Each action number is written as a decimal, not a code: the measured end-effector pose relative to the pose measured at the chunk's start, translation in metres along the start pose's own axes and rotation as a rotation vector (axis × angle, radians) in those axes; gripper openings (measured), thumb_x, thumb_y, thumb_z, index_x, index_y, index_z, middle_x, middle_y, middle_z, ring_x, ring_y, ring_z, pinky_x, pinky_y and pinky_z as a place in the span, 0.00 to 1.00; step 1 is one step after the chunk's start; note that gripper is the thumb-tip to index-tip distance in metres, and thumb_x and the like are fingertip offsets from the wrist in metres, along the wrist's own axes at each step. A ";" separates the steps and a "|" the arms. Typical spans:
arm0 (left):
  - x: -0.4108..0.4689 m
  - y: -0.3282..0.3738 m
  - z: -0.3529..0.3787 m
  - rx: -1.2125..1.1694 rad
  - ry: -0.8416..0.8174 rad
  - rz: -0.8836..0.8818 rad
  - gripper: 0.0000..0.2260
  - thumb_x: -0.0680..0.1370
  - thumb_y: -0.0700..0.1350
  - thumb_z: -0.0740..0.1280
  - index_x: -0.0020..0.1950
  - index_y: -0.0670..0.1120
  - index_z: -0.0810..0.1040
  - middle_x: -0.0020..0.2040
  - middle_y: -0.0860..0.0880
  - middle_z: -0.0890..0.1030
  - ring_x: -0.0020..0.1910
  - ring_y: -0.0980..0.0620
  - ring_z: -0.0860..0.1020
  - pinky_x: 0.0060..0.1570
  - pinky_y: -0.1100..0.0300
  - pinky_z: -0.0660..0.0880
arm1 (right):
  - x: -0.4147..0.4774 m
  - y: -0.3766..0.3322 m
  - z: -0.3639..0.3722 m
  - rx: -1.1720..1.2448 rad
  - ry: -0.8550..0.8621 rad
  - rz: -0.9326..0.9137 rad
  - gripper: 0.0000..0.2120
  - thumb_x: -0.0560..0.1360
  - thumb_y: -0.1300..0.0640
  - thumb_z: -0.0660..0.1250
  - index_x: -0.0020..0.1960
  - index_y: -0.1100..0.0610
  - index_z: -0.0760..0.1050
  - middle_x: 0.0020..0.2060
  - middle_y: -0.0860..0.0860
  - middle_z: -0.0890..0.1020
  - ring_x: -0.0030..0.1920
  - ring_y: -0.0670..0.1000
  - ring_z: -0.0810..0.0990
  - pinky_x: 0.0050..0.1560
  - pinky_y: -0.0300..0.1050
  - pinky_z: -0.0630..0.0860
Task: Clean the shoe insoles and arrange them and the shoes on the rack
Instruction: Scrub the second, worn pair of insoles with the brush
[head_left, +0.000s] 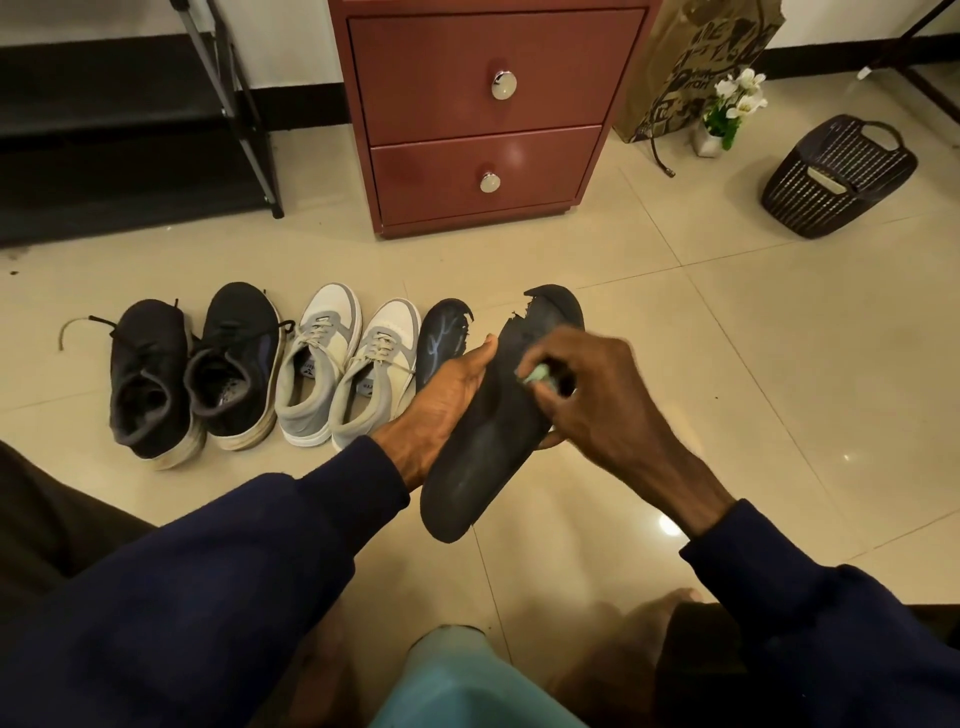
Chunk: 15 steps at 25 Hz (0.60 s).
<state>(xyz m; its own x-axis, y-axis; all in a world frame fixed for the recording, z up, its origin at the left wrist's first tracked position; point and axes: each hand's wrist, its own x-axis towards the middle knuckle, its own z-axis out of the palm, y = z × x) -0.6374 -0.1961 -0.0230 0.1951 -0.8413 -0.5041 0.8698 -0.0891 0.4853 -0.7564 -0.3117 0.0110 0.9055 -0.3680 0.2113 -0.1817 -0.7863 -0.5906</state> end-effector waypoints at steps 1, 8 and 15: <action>0.001 0.000 -0.001 -0.002 0.029 0.020 0.22 0.86 0.53 0.56 0.54 0.45 0.88 0.52 0.45 0.87 0.51 0.47 0.86 0.48 0.54 0.84 | -0.003 -0.011 0.002 0.055 -0.127 -0.019 0.10 0.70 0.68 0.73 0.45 0.55 0.81 0.42 0.47 0.81 0.42 0.45 0.79 0.42 0.41 0.79; -0.006 -0.001 0.003 0.032 -0.067 -0.097 0.26 0.86 0.59 0.52 0.74 0.44 0.74 0.63 0.39 0.82 0.56 0.38 0.83 0.61 0.40 0.77 | 0.007 0.022 -0.018 -0.116 0.115 0.091 0.13 0.67 0.71 0.70 0.43 0.54 0.80 0.40 0.48 0.80 0.39 0.47 0.77 0.40 0.50 0.79; -0.003 0.001 0.001 0.040 0.013 -0.019 0.23 0.86 0.56 0.54 0.64 0.44 0.83 0.60 0.43 0.84 0.53 0.43 0.85 0.58 0.46 0.80 | 0.003 0.007 -0.006 0.013 -0.068 0.059 0.12 0.69 0.70 0.72 0.42 0.53 0.80 0.40 0.46 0.81 0.39 0.45 0.80 0.40 0.44 0.79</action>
<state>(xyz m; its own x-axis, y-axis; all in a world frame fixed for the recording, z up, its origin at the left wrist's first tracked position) -0.6374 -0.1943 -0.0197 0.1846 -0.8322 -0.5228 0.8549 -0.1265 0.5032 -0.7574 -0.3210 0.0122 0.9173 -0.3787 0.1230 -0.2309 -0.7577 -0.6104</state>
